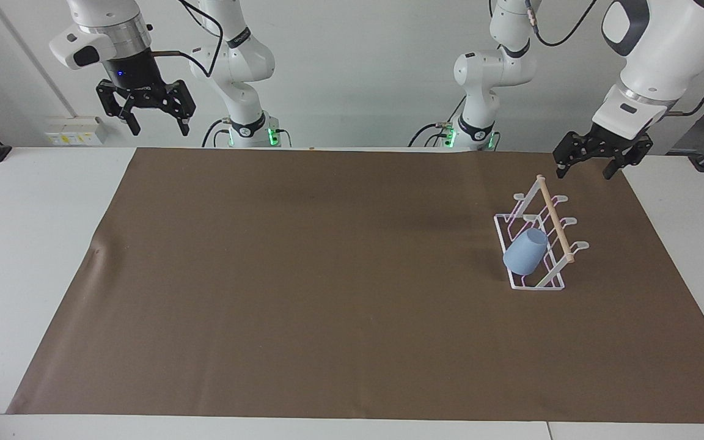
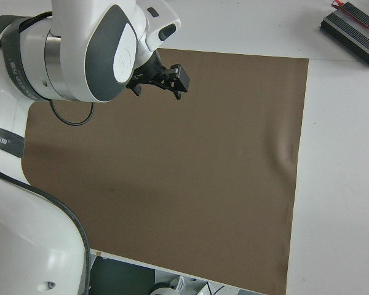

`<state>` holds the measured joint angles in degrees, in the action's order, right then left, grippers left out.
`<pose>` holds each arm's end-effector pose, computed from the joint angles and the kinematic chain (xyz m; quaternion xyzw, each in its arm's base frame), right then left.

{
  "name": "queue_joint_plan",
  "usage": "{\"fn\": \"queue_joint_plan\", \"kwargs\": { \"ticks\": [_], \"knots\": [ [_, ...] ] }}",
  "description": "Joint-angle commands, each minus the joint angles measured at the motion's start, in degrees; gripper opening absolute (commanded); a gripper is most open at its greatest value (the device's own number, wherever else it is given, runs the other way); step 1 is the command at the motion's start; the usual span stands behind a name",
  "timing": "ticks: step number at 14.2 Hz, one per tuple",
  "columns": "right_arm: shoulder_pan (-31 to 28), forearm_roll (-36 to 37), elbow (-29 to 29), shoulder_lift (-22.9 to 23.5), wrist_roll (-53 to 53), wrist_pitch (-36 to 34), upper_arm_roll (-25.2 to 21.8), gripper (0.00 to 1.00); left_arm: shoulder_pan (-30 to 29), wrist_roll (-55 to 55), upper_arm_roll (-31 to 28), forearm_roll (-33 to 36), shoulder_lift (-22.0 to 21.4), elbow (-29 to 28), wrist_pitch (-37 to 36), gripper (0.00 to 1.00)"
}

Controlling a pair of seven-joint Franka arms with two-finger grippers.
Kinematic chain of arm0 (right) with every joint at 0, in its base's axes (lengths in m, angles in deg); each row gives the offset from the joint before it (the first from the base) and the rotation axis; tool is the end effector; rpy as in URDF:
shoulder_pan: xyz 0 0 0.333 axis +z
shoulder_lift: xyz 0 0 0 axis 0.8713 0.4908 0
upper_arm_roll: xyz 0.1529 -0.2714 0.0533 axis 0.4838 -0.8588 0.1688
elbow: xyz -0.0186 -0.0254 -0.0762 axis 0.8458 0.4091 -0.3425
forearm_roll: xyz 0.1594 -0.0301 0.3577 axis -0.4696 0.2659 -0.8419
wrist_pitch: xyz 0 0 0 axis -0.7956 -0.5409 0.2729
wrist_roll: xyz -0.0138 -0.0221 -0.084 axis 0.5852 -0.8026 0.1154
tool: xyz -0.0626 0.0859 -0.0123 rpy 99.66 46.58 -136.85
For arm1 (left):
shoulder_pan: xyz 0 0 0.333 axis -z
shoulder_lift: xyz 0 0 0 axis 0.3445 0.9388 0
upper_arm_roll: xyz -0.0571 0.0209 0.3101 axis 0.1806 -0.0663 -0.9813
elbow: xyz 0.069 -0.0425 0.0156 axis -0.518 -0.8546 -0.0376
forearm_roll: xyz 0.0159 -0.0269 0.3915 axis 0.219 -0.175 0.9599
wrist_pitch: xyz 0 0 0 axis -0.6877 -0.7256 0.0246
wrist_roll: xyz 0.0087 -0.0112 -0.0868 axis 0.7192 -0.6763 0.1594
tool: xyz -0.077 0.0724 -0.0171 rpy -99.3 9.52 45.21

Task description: Hang cup on cup holder

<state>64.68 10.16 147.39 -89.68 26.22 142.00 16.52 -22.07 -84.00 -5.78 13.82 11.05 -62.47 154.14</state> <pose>0.4983 -0.0032 0.6736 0.9996 -0.0055 0.0272 0.0043 0.5526 -0.0327 0.6283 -0.9987 0.0505 -0.0008 0.0094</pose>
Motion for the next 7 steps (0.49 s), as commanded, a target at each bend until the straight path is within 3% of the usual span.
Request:
{"fn": "queue_joint_plan", "kwargs": {
  "ticks": [1,7],
  "knots": [
    [-0.65,-0.44,0.39,-0.36,-0.29,-0.64,0.29,1.0,-0.45,0.37,0.4,-0.72,1.1,1.69,-1.64,1.0],
    [-0.03,-0.44,1.0,-0.36,-0.38,1.28,0.73,1.0,-0.45,0.28,0.4,-0.45,0.57,0.46,-1.73,1.0]
  ]
}}
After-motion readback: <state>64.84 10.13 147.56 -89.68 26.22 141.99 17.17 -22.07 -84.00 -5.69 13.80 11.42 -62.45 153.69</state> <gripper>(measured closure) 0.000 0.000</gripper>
